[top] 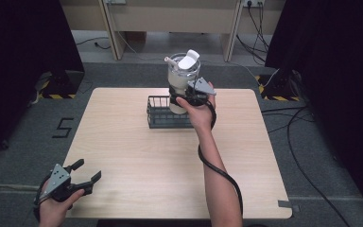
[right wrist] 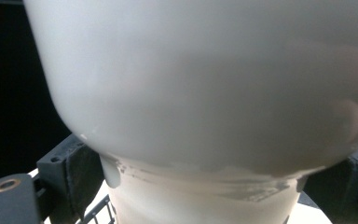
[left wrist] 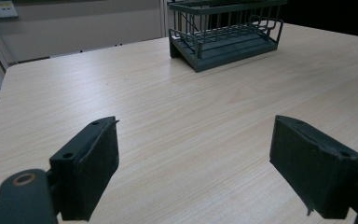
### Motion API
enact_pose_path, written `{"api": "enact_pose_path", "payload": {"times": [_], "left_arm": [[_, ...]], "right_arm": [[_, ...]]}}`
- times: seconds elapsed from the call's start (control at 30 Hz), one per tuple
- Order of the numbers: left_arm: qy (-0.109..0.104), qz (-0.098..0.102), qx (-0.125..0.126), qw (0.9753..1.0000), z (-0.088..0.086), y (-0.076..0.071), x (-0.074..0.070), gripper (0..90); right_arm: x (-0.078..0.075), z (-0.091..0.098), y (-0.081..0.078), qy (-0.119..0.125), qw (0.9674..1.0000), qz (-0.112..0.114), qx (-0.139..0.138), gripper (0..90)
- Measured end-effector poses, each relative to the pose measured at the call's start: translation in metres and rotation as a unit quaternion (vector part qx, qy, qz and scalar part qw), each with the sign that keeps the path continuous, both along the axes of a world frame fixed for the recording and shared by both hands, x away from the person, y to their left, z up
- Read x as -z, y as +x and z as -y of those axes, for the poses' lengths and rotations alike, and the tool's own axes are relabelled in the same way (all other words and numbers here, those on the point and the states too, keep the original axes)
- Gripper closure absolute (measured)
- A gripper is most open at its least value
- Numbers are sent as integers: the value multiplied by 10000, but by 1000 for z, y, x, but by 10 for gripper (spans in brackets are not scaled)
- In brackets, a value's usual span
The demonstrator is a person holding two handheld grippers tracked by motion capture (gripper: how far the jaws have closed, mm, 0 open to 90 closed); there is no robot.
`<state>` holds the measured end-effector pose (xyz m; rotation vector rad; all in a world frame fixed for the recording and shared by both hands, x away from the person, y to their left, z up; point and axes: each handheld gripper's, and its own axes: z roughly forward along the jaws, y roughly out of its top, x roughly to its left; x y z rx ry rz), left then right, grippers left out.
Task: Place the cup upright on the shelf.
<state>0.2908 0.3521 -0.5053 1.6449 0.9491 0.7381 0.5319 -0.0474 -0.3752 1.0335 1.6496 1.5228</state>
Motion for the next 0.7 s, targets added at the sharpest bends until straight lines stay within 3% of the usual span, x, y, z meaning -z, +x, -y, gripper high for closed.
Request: {"api": "enact_pose_path", "payload": {"times": [0.7], "left_arm": [[-45, -2, 14, 10000, 0, 0, 0, 149]], "right_arm": [[10, -10, 25, -121, 9997, -181, 135, 105]]}}
